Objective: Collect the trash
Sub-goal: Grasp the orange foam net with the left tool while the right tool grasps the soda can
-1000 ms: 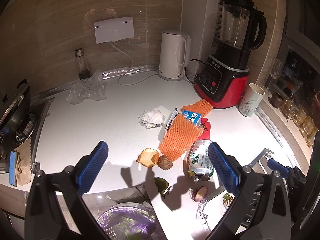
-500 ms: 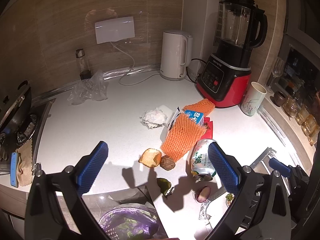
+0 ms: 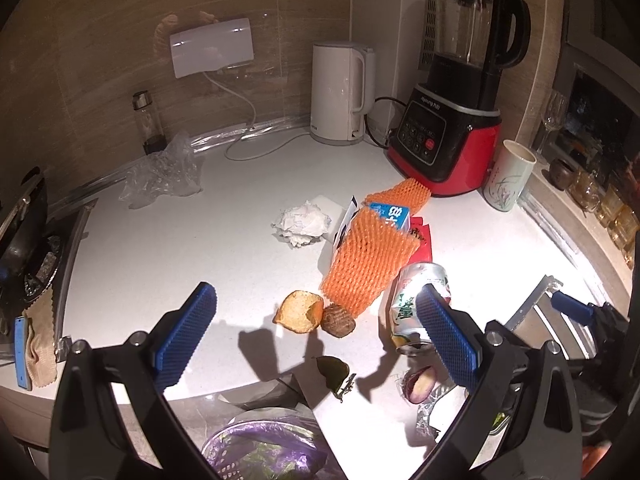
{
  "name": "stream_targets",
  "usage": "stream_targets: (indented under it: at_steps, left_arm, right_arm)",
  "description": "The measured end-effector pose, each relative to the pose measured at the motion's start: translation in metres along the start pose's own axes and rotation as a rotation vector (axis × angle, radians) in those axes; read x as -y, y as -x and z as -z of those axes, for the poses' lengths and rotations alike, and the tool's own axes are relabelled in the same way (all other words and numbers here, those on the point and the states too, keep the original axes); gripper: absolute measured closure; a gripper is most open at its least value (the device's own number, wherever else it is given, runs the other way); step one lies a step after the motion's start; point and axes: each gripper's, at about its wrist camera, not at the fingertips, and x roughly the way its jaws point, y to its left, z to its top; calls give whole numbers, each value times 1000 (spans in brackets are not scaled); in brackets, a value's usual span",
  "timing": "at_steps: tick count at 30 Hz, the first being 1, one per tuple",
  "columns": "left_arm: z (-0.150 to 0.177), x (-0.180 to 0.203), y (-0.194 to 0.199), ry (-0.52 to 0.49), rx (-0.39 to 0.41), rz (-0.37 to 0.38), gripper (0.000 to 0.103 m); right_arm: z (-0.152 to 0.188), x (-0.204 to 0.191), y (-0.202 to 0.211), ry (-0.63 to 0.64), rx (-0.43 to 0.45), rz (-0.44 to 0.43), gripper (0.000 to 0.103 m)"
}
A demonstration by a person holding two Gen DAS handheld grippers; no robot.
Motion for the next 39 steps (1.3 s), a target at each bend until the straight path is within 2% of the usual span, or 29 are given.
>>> stream_targets:
  at_steps: [3, 9, 12, 17, 21, 22, 24, 26, 28, 29, 30, 35, 39]
  left_arm:
    - [5, -1, -18, -19, -24, 8, 7]
    - [11, -2, -59, -30, -62, 94, 7]
    - [9, 10, -88, -89, -78, 145, 7]
    - [-1, 42, -147, -247, -147, 167, 7]
    - [-7, 56, -176, -299, -162, 171, 8]
    - [-8, 56, -181, -300, -164, 177, 10]
    - [-10, 53, -192, -267, -194, 201, 39]
    - [-13, 45, -200, -202, -233, 234, 50]
    - [-14, 35, -199, -126, -233, 259, 58]
    - [-16, 31, -198, -96, -236, 268, 74]
    - [-17, 28, -197, -81, -242, 280, 82]
    - [-16, 9, -171, -48, -217, 352, 85]
    - [-13, -1, -143, -47, -143, 354, 85]
  right_arm:
    - [-1, 8, -13, -8, -7, -1, 2]
    - [-3, 16, -49, 11, -43, 1, 2]
    - [0, 20, -66, -3, -80, -18, 2]
    - [12, 28, -82, -30, -123, -32, 2]
    - [20, 38, -89, -51, -148, -34, 2]
    - [21, 40, -90, -60, -152, -39, 2]
    - [21, 45, -91, -82, -150, -58, 2]
    - [21, 49, -93, -100, -145, -80, 2]
    - [19, 49, -94, -109, -140, -99, 2]
    - [18, 48, -95, -110, -139, -104, 2]
    - [17, 47, -96, -111, -139, -111, 2]
    - [8, 37, -105, -161, -152, -206, 2]
    - [0, 23, -115, -193, -180, -264, 2]
